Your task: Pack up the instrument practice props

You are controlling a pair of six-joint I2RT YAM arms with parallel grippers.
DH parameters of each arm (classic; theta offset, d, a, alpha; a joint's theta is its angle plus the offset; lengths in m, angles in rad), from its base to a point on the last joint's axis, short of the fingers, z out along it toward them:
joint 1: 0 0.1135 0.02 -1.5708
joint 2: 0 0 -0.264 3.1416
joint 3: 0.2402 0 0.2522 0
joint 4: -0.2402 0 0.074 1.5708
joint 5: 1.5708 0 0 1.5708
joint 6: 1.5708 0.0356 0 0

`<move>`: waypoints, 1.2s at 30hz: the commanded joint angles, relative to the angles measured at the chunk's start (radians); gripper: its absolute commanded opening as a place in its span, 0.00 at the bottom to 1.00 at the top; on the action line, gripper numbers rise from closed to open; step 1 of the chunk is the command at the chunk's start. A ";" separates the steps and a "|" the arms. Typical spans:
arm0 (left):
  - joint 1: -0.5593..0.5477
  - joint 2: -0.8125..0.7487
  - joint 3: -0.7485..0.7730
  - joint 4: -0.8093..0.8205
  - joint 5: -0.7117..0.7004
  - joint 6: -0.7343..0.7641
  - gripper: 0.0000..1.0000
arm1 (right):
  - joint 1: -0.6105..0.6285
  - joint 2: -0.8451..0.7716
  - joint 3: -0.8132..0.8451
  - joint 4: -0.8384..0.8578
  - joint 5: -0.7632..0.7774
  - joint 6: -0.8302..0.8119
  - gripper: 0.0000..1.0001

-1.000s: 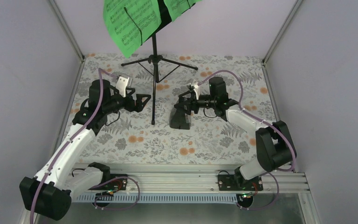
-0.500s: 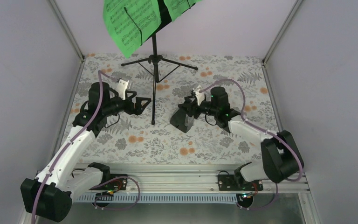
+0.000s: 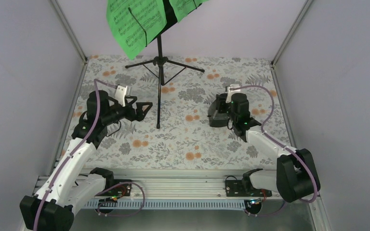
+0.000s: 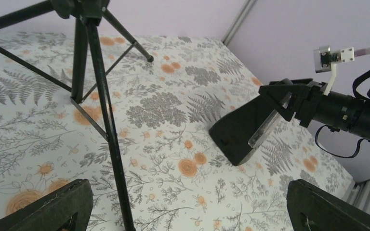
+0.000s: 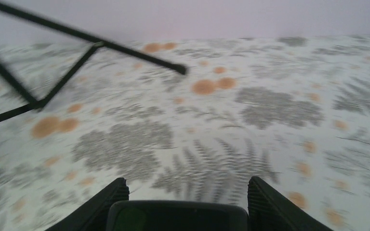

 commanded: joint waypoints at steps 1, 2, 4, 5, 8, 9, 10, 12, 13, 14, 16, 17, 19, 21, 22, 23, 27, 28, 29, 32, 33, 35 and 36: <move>0.019 -0.040 -0.027 0.056 -0.033 -0.062 1.00 | -0.107 -0.011 -0.023 -0.060 0.149 0.060 0.58; 0.022 -0.041 -0.027 0.055 -0.040 -0.063 1.00 | -0.129 -0.012 -0.022 -0.061 0.147 0.065 0.58; 0.027 -0.037 -0.027 0.041 -0.053 -0.063 1.00 | -0.167 -0.017 -0.017 -0.071 0.142 0.081 0.59; 0.031 -0.036 -0.026 0.031 -0.060 -0.061 1.00 | -0.183 -0.020 -0.013 -0.081 0.143 0.093 0.60; 0.040 -0.043 -0.023 -0.004 -0.107 -0.056 1.00 | -0.216 -0.033 0.005 -0.113 0.135 0.115 0.62; 0.043 -0.050 -0.026 -0.012 -0.122 -0.057 1.00 | -0.219 -0.041 0.012 -0.122 0.128 0.117 0.65; 0.048 -0.058 -0.028 -0.016 -0.132 -0.058 1.00 | -0.220 -0.050 0.019 -0.132 0.122 0.115 0.68; 0.052 -0.071 -0.036 -0.015 -0.140 -0.064 1.00 | -0.219 -0.076 0.042 -0.156 0.102 0.109 0.76; 0.053 -0.075 -0.041 -0.011 -0.144 -0.066 1.00 | -0.220 -0.092 0.057 -0.169 0.089 0.103 0.80; 0.051 -0.078 -0.044 -0.007 -0.146 -0.068 1.00 | -0.220 -0.110 0.076 -0.188 0.078 0.102 0.84; 0.054 -0.079 -0.050 0.005 -0.147 -0.073 1.00 | -0.219 -0.148 0.121 -0.232 0.060 0.097 0.90; 0.054 -0.076 -0.052 0.015 -0.144 -0.076 1.00 | -0.219 -0.171 0.155 -0.256 0.055 0.094 0.92; 0.053 -0.078 -0.058 0.040 -0.128 -0.081 1.00 | -0.219 -0.219 0.198 -0.290 0.029 0.085 0.96; 0.054 -0.090 -0.060 0.066 -0.122 -0.085 1.00 | -0.219 -0.265 0.231 -0.297 -0.053 0.070 0.97; 0.054 -0.112 -0.060 0.077 -0.142 -0.090 0.99 | -0.220 -0.280 0.244 -0.287 -0.117 0.067 0.97; 0.054 -0.146 -0.061 0.096 -0.168 -0.096 0.99 | -0.219 -0.288 0.252 -0.260 -0.204 0.069 0.97; 0.054 -0.282 -0.022 0.146 -0.271 -0.034 1.00 | -0.206 -0.191 0.280 -0.131 -0.617 0.083 0.94; 0.055 -0.268 0.017 0.119 -0.290 -0.007 1.00 | -0.187 -0.148 0.289 -0.098 -0.658 0.089 0.92; 0.056 -0.236 0.071 0.071 -0.298 0.022 1.00 | -0.147 -0.104 0.303 -0.074 -0.671 0.091 0.92; 0.069 -0.115 0.209 -0.068 -0.288 0.061 1.00 | -0.027 0.043 0.375 -0.007 -0.632 0.053 0.88; 0.072 -0.103 0.222 -0.064 -0.276 0.060 1.00 | 0.011 0.098 0.415 0.022 -0.626 0.028 0.89; 0.076 -0.117 0.209 -0.019 -0.277 0.066 1.00 | 0.070 0.214 0.496 0.078 -0.613 -0.013 0.88; 0.075 -0.134 0.196 0.000 -0.302 0.084 1.00 | 0.092 0.271 0.548 0.094 -0.607 -0.028 0.88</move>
